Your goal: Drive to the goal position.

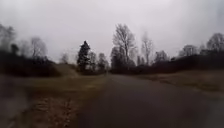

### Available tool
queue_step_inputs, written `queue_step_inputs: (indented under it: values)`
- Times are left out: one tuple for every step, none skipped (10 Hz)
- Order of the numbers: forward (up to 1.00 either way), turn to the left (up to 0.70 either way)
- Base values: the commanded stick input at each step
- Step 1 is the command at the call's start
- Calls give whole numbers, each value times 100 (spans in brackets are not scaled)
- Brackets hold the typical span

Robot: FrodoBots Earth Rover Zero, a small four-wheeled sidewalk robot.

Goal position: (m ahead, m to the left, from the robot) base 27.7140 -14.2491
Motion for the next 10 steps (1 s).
queue_step_inputs:
  values:
    - [68,0]
    - [68,0]
    - [68,0]
    - [68,0]
    - [68,0]
    - [68,0]
    - [68,0]
    - [68,0]
    - [68,0]
    - [68,0]
